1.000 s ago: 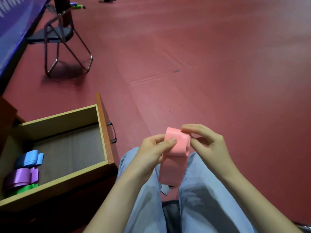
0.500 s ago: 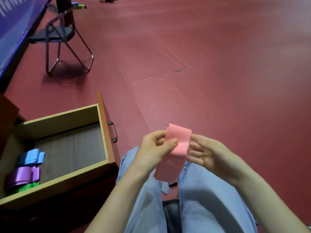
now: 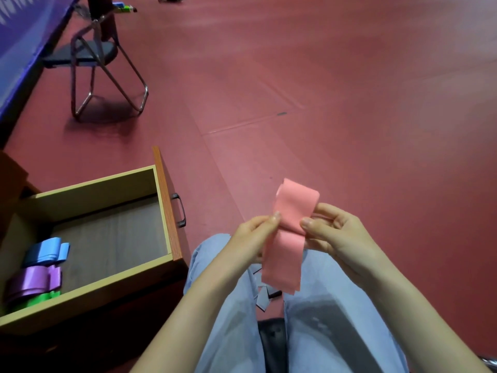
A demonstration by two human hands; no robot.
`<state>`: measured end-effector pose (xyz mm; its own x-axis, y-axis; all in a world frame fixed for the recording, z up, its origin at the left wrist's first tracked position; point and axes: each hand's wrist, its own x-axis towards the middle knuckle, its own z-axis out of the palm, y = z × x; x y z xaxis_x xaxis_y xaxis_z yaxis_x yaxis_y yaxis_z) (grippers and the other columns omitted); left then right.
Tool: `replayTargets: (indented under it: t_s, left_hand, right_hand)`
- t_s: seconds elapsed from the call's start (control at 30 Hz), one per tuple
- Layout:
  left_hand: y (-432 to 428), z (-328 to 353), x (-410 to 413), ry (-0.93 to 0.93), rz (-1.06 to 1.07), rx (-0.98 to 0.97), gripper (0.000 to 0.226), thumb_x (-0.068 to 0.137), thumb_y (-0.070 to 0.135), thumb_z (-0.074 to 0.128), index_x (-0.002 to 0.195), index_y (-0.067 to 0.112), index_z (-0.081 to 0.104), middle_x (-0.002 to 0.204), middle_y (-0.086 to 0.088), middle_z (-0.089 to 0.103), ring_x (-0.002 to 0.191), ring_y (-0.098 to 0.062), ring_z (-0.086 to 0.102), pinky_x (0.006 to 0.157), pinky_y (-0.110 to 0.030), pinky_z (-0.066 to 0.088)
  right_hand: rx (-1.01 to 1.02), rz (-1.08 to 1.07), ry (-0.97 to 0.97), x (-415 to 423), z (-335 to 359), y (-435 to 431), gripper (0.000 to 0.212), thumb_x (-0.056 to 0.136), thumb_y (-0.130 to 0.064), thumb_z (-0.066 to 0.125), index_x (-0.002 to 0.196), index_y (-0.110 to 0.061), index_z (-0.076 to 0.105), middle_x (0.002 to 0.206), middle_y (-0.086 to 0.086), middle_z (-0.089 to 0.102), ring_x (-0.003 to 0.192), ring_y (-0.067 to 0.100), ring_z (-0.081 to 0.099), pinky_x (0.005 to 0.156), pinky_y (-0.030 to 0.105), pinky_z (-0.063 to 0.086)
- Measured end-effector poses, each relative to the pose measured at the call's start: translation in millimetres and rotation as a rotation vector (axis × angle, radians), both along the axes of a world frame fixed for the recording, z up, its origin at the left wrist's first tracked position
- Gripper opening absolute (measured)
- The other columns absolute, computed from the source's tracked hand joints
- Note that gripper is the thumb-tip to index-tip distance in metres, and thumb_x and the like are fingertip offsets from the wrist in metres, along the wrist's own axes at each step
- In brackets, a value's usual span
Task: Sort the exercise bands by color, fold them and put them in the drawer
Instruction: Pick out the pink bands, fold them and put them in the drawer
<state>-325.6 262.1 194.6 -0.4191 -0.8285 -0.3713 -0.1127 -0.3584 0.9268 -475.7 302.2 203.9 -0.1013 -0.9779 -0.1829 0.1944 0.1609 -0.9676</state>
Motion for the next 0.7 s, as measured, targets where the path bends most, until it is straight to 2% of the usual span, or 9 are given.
replayTargets:
  t_s: [0.07, 0.13, 0.2, 0.3, 0.37, 0.47, 0.63, 0.7]
  left_hand:
    - [-1, -5, 2, -0.020, -0.013, 0.116, 0.037, 0.089, 0.050, 0.040, 0.079, 0.022, 0.062, 0.070, 0.001, 0.055, 0.065, -0.016, 0.052, 0.066, -0.028, 0.045]
    - [-3, -8, 5, -0.010, -0.025, 0.183, 0.043, 0.088, 0.054, 0.035, 0.068, 0.021, 0.054, 0.061, 0.003, 0.048, 0.054, -0.013, 0.045, 0.057, -0.025, 0.040]
    - [-4, -8, 8, -0.045, -0.057, 0.194, 0.040, 0.089, 0.053, 0.034, 0.072, 0.020, 0.051, 0.064, 0.001, 0.044, 0.052, -0.012, 0.042, 0.052, -0.022, 0.038]
    - [-3, -9, 10, -0.040, -0.083, 0.199, 0.040, 0.093, 0.047, 0.033, 0.085, 0.016, 0.058, 0.072, -0.001, 0.053, 0.057, -0.012, 0.052, 0.053, -0.020, 0.046]
    - [-3, -8, 10, 0.025, -0.079, 0.229, 0.043, 0.094, 0.045, 0.030, 0.093, 0.015, 0.060, 0.081, -0.006, 0.056, 0.064, -0.015, 0.053, 0.057, -0.023, 0.046]
    - [-5, -8, 10, 0.115, -0.049, 0.279, 0.050, 0.094, 0.046, 0.026, 0.100, 0.011, 0.061, 0.100, -0.015, 0.061, 0.084, -0.025, 0.056, 0.068, -0.030, 0.044]
    - [-2, -1, 4, 0.227, -0.013, 0.288, 0.054, 0.095, 0.049, 0.017, 0.093, 0.020, 0.062, 0.095, -0.004, 0.067, 0.088, -0.016, 0.062, 0.082, -0.033, 0.047]
    - [1, 0, 0, 0.243, -0.020, 0.303, 0.057, 0.094, 0.052, 0.012, 0.095, 0.022, 0.061, 0.095, 0.000, 0.068, 0.087, -0.013, 0.063, 0.080, -0.031, 0.048]
  right_hand:
    - [-0.043, -0.033, 0.014, -2, 2, -2, 0.024, 0.080, 0.008, 0.055, 0.086, -0.013, 0.064, 0.064, -0.002, 0.071, 0.058, 0.007, 0.065, 0.055, 0.019, 0.055]
    - [-0.080, -0.048, 0.047, -2, 3, -4, 0.025, 0.080, 0.010, 0.055, 0.085, -0.012, 0.064, 0.060, -0.004, 0.071, 0.056, 0.006, 0.065, 0.054, 0.018, 0.054]
    - [-0.114, -0.071, 0.071, -2, 3, -6, 0.025, 0.080, 0.011, 0.056, 0.086, -0.012, 0.064, 0.061, -0.004, 0.071, 0.057, 0.006, 0.065, 0.055, 0.018, 0.054]
    - [-0.146, -0.099, 0.090, -3, 3, -8, 0.026, 0.079, 0.011, 0.057, 0.086, -0.013, 0.065, 0.062, -0.006, 0.072, 0.059, 0.006, 0.066, 0.057, 0.017, 0.054]
    - [-0.157, -0.099, 0.113, -1, 1, -9, 0.027, 0.078, 0.012, 0.057, 0.084, -0.014, 0.066, 0.062, -0.008, 0.072, 0.060, 0.003, 0.066, 0.059, 0.014, 0.053]
    - [-0.183, -0.074, 0.170, 2, -2, -6, 0.026, 0.076, 0.010, 0.061, 0.083, -0.014, 0.067, 0.066, -0.012, 0.072, 0.067, 0.000, 0.066, 0.064, 0.011, 0.051]
    - [-0.183, -0.064, 0.200, 8, -9, -2, 0.029, 0.076, 0.011, 0.061, 0.079, -0.016, 0.069, 0.074, -0.017, 0.073, 0.075, -0.005, 0.066, 0.068, 0.008, 0.049]
    - [-0.192, -0.069, 0.202, 10, -10, -1, 0.033, 0.076, 0.015, 0.059, 0.075, -0.016, 0.069, 0.082, -0.014, 0.072, 0.079, -0.007, 0.065, 0.070, 0.007, 0.048]
